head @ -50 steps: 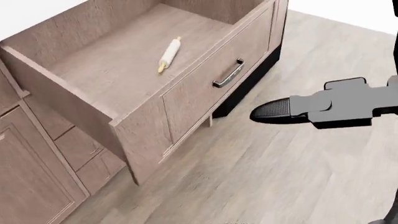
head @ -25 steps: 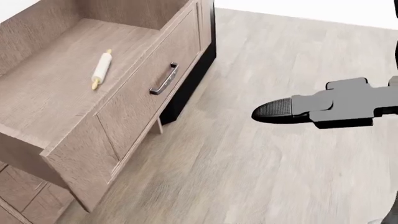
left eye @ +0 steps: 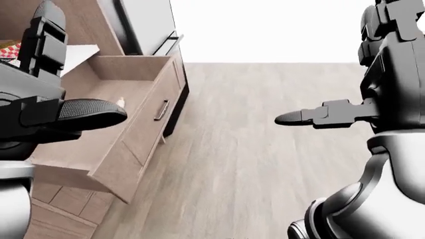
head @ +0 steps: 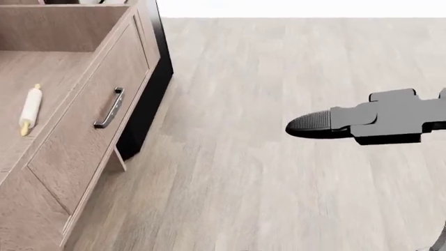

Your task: Close the right drawer.

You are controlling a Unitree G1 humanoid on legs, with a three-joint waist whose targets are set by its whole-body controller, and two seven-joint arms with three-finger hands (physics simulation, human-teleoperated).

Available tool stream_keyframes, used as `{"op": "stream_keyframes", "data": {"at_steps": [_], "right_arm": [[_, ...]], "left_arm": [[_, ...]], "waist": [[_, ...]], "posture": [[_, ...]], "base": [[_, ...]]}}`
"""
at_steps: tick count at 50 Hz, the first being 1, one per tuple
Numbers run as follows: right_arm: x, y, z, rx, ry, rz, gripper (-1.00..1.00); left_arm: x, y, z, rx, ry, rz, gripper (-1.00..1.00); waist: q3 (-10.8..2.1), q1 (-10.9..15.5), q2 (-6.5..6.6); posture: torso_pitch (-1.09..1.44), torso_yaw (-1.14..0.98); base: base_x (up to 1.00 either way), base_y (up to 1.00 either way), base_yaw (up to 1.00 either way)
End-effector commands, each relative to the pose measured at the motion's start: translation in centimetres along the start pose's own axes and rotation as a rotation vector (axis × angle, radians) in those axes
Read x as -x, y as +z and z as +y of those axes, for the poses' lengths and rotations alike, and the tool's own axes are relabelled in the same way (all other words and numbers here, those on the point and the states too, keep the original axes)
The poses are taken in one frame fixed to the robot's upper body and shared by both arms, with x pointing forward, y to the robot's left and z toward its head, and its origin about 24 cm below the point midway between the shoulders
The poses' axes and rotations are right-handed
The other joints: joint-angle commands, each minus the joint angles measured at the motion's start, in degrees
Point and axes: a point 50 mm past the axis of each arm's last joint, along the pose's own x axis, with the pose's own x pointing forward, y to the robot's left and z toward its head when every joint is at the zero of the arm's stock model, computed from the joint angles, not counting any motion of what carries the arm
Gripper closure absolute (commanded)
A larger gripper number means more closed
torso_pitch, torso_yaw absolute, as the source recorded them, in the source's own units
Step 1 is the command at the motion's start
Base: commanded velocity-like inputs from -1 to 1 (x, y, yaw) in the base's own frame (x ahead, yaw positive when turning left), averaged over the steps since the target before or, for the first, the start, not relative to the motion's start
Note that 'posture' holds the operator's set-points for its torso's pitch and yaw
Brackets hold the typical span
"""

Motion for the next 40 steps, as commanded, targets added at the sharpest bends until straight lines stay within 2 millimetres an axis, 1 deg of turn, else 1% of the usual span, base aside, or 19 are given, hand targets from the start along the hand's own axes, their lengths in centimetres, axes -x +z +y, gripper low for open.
{"op": "stream_keyframes", "data": {"at_steps": [1,2,3,5,6,7,8,11,21,27,28,31,33,35,36,37,38,39,40], "right_arm": [[0.06,0.71,-0.58,-0.001,-0.042,-0.050,-1.00],[0.06,0.65,-0.61,-0.002,-0.043,-0.047,-1.00],[0.09,0.68,-0.62,-0.004,-0.043,-0.049,-1.00],[0.11,0.73,-0.61,-0.001,-0.041,-0.052,-1.00],[0.11,0.66,-0.61,0.003,-0.041,-0.048,-1.00],[0.11,0.61,-0.64,0.003,-0.046,-0.044,-1.00],[0.11,0.58,-0.68,0.008,-0.050,-0.042,-1.00],[-0.03,0.12,-0.64,0.030,-0.056,-0.003,-1.00],[-0.04,0.13,-0.70,0.049,-0.065,0.015,-1.00],[-0.02,0.10,-0.81,0.053,-0.070,0.020,-1.00],[-0.01,0.08,-0.80,0.052,-0.070,0.021,-1.00],[0.02,0.17,-0.86,0.050,-0.072,0.018,-1.00],[0.03,0.14,-0.85,0.052,-0.072,0.020,-1.00],[0.04,0.16,-0.85,0.055,-0.074,0.020,-1.00],[0.06,0.14,-0.85,0.055,-0.074,0.021,-1.00],[0.07,0.13,-0.85,0.055,-0.074,0.022,-1.00],[0.07,0.15,-0.85,0.056,-0.075,0.022,-1.00],[0.07,0.15,-0.84,0.057,-0.074,0.022,-1.00],[0.09,0.14,-0.83,0.056,-0.074,0.022,-1.00]], "left_arm": [[-0.02,1.05,-0.08,0.001,-0.006,-0.063,-1.00],[0.00,1.00,-0.06,0.000,-0.005,-0.062,-1.00],[0.00,0.96,-0.04,0.000,-0.005,-0.062,-1.00],[-0.01,1.03,-0.08,0.002,-0.006,-0.063,-1.00],[-0.01,1.01,-0.07,0.001,-0.006,-0.063,-1.00],[-0.02,0.99,-0.05,0.001,-0.006,-0.062,-1.00],[-0.02,1.01,-0.05,0.001,-0.006,-0.063,-1.00],[-0.10,1.05,-0.05,0.001,-0.006,-0.064,-1.00],[-0.28,1.32,-0.24,0.001,-0.012,-0.070,-1.00],[-0.29,1.31,-0.18,0.002,-0.010,-0.071,-1.00],[-0.30,1.32,-0.14,0.001,-0.009,-0.071,-1.00],[-0.29,1.29,-0.10,0.004,-0.008,-0.070,-1.00],[-0.27,1.26,-0.11,0.004,-0.008,-0.070,-1.00],[-0.25,1.27,-0.07,0.003,-0.007,-0.070,-1.00],[-0.24,1.28,-0.07,0.004,-0.008,-0.070,-1.00],[-0.22,1.26,-0.07,0.004,-0.008,-0.070,-1.00],[-0.19,1.21,-0.07,0.004,-0.008,-0.069,-1.00],[-0.18,1.18,-0.07,0.005,-0.009,-0.068,-1.00],[-0.18,1.16,-0.05,0.008,-0.008,-0.066,-1.00]], "waist": [[-1.38,-0.20,0.73],[-0.91,-0.46,-0.07],[-1.22,-0.93,-0.41],[-0.76,-0.78,-2.13],[-0.82,-0.55,-3.46],[-1.24,-0.24,-5.09],[-0.82,-0.35,-3.86],[-1.29,-0.71,-3.48],[-1.58,-1.31,-2.40],[-1.68,-1.57,-2.39],[-2.67,-1.33,-2.27],[-2.14,-0.73,-3.33],[-2.44,-0.70,-3.58],[-2.28,-0.66,-2.68],[-2.11,-0.76,-1.71],[-2.15,-0.90,-0.23],[-2.11,-1.07,-0.44],[-1.68,-0.55,-0.64],[-1.47,-0.88,0.08]], "posture": [[0.00,0.00],[0.00,0.00],[0.00,0.00],[0.00,0.00],[0.00,0.00],[0.00,0.00],[0.00,0.00],[0.00,0.00],[0.00,0.00],[0.00,0.00],[0.00,0.00],[0.00,0.00],[0.00,0.00],[0.00,0.00],[0.00,0.00],[0.00,0.00],[0.00,0.00],[0.00,0.00],[0.00,0.00]], "base": [[0.00,0.00,-0.08],[0.00,0.00,0.00],[0.00,0.00,0.00],[0.00,0.00,0.00],[0.00,0.00,0.00],[0.00,0.00,0.00],[0.00,0.00,0.00],[0.00,0.00,0.00],[0.00,0.00,0.00],[0.00,0.03,0.00],[0.00,0.12,0.00],[0.00,0.17,0.00],[0.00,0.18,0.00],[0.00,0.18,0.00],[0.00,0.18,0.00],[0.00,0.19,0.00],[0.00,0.17,0.00],[0.00,0.17,0.00],[0.00,0.18,0.00]]}}
